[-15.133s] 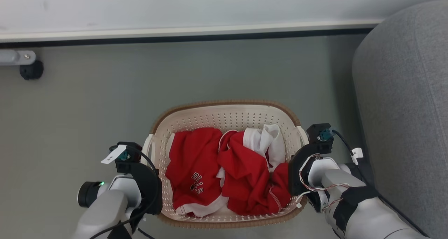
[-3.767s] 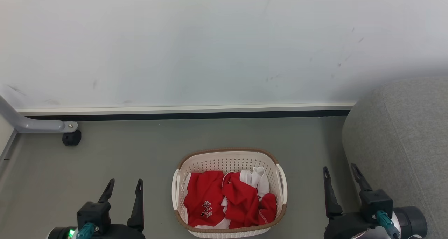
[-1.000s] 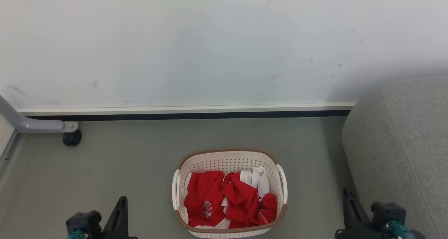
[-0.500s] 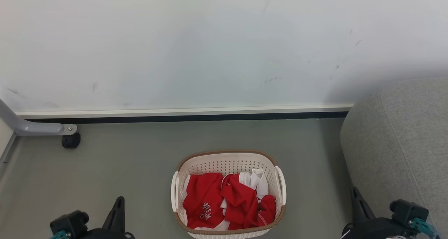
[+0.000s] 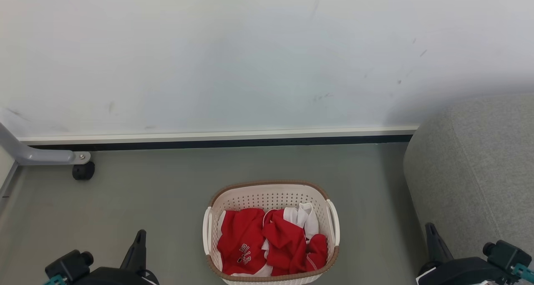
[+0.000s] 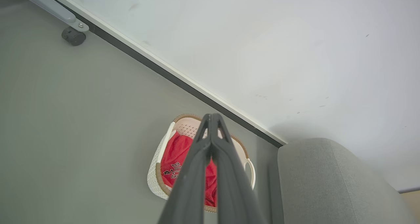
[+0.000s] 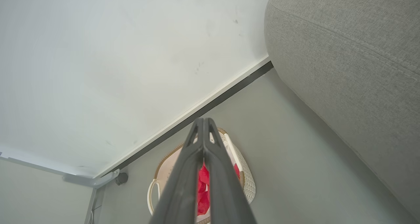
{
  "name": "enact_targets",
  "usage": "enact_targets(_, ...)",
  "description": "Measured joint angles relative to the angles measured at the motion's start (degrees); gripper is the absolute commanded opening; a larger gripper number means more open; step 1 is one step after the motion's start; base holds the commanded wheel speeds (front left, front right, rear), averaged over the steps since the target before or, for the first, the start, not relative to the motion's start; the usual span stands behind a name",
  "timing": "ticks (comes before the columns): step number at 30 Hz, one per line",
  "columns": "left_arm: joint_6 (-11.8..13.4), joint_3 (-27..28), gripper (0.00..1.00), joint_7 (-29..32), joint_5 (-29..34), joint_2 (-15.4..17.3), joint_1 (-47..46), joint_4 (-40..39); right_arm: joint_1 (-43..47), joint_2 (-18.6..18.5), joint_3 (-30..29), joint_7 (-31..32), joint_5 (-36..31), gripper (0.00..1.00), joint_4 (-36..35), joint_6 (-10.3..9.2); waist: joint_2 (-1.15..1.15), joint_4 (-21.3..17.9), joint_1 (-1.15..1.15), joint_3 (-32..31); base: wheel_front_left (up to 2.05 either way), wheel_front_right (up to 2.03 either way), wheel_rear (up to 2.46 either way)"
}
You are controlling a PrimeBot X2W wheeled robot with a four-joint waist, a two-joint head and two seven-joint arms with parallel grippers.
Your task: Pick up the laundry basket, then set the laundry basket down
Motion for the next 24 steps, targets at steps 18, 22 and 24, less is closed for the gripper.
enact_targets(18,-2.61,3.03,0.0,1.52,-13.92,-1.22,-1.1,1.04,-1.08,0.03,-3.32,1.66,16.91,0.0,1.19,2.53,0.0,-0.39,0.0,-0.59,0.0,0.0,0.0)
enact_targets(22,-3.48,3.82,0.0,1.86,-17.74,-1.52,-1.42,1.29,-1.2,0.04,-4.24,2.18,21.62,0.0,1.45,3.45,0.0,-0.5,0.0,-0.76,0.0,0.0,0.0)
enact_targets(24,-3.92,4.17,0.0,2.07,-19.82,-1.66,-1.46,1.37,-1.25,0.04,-4.59,2.59,23.57,0.0,1.56,3.64,0.0,-0.55,0.0,-0.83,0.0,0.0,0.0)
